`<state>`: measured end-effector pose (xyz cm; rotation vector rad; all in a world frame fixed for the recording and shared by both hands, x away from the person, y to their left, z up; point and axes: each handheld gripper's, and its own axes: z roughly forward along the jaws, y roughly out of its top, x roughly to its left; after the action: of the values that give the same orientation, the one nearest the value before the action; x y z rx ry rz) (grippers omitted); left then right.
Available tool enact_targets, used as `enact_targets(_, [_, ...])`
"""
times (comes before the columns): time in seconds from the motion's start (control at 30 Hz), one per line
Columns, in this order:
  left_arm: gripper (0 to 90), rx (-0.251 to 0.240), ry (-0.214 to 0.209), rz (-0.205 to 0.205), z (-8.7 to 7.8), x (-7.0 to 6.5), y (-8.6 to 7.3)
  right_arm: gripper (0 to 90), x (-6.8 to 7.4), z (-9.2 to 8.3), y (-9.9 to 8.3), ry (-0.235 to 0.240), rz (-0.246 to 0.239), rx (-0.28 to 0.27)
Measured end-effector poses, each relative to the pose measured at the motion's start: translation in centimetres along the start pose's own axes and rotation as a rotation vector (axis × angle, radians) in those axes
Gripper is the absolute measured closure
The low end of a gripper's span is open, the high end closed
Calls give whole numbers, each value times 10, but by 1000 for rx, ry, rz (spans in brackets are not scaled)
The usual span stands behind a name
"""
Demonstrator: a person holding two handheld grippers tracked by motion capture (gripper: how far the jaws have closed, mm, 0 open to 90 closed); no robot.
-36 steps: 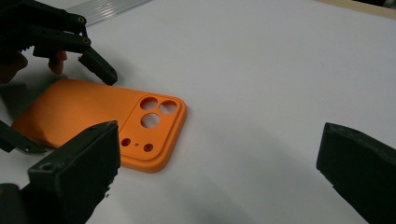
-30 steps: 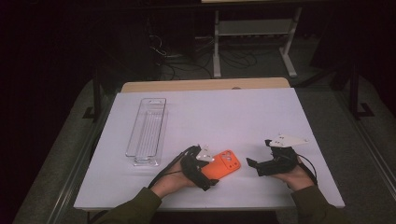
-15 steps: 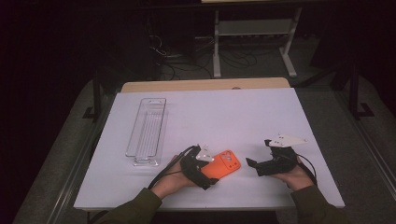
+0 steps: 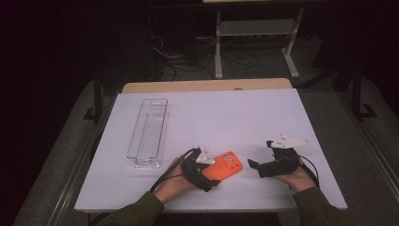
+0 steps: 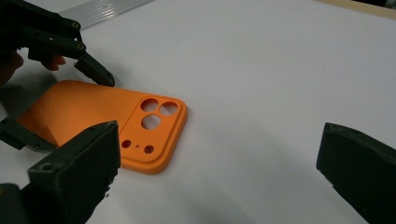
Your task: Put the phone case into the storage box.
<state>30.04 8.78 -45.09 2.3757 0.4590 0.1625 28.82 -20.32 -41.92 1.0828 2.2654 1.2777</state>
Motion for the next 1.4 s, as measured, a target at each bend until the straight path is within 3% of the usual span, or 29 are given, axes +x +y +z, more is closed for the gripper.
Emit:
enact_targets(0.23, [157,15,6,-14,0,-1,2,0,1,1,0,1,-1,1])
enact_targets(0.53, [162,15,3,-3,0,0,3,0,0,0,0,-2,1,-2])
enact_targets(0.83, [164,-14,0,-5,-4,2,8,0,-1,-2,-1,-4,5,-6])
enact_targets(0.97, [164,-21,-4,11,-11,8,10,0,-1,-2,-1,-5,0,-7])
enact_targets(1.2, [164,-62,-15,-14,-23,15,14,0,-1,-2,-1,-3,4,-2])
enact_targets(1.4, [164,-65,-28,1,-31,22,16,0,-1,-2,-1,-3,6,0])
